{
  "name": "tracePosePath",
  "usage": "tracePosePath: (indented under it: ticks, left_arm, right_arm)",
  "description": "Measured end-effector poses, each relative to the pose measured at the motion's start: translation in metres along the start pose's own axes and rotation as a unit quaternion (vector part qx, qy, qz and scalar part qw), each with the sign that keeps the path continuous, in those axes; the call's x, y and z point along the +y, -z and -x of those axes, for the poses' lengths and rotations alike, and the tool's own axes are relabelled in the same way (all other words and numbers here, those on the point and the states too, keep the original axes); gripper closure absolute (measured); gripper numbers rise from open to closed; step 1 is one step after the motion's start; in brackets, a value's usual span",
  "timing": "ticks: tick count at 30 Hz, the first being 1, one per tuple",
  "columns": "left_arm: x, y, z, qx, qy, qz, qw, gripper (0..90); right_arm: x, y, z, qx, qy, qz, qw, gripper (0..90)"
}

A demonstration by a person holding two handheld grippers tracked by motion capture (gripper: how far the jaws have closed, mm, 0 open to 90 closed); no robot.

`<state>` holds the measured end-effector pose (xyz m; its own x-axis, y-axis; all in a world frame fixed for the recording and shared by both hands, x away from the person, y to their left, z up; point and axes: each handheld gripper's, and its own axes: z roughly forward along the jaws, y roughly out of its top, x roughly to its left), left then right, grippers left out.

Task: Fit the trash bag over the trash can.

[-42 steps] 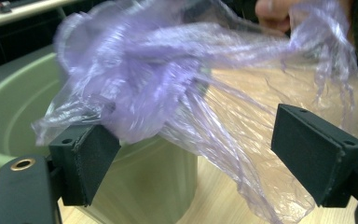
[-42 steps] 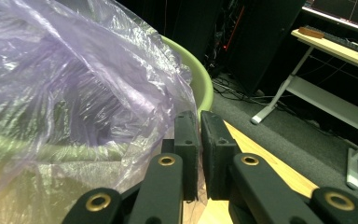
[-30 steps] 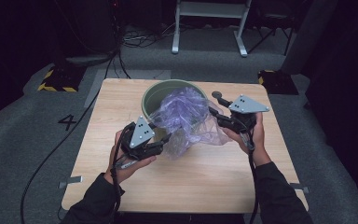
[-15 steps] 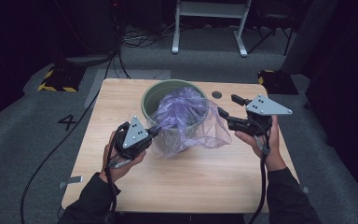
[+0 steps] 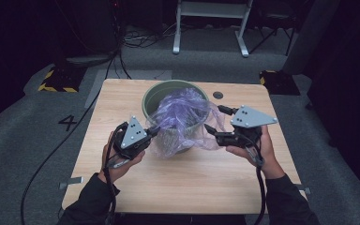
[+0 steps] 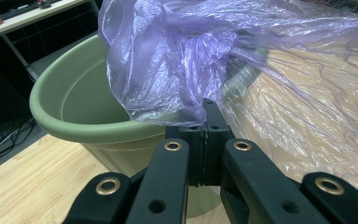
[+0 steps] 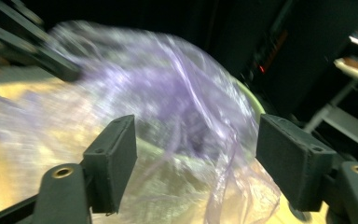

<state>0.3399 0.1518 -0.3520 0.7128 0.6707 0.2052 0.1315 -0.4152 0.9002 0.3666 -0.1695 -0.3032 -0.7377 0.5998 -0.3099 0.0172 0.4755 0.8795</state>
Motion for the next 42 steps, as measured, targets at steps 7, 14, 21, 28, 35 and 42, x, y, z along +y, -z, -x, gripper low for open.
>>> tracePosePath:
  ticks: [7,14,21,28,35,42]
  left_arm:
    - [-0.007,0.006,-0.008,0.005,0.008,0.001,1.0,89.1]
    - [-0.021,0.016,-0.025,0.019,0.029,-0.002,0.9994,88.2]
    - [-0.028,0.02,-0.036,0.033,0.031,-0.007,0.999,88.7]
    - [-0.031,0.024,-0.047,0.041,0.032,-0.001,0.9986,86.3]
    - [-0.023,0.022,-0.062,0.048,0.03,0.016,0.9983,89.1]
    - [-0.03,0.005,-0.078,0.061,0.042,0.009,0.9972,89.8]
  right_arm:
    - [-0.017,-0.021,0.02,-0.018,-0.015,-0.034,0.9992,88.4]
    - [-0.033,-0.023,0.04,-0.051,-0.057,-0.024,0.9968,90.0]
    - [-0.047,-0.027,0.054,-0.066,-0.085,-0.026,0.9938,90.0]
    - [-0.05,-0.03,0.058,-0.079,-0.093,-0.021,0.9923,90.0]
    - [-0.047,-0.047,0.067,-0.093,-0.092,-0.026,0.9911,90.0]
    - [-0.048,-0.067,0.071,-0.093,-0.101,-0.043,0.9895,90.0]
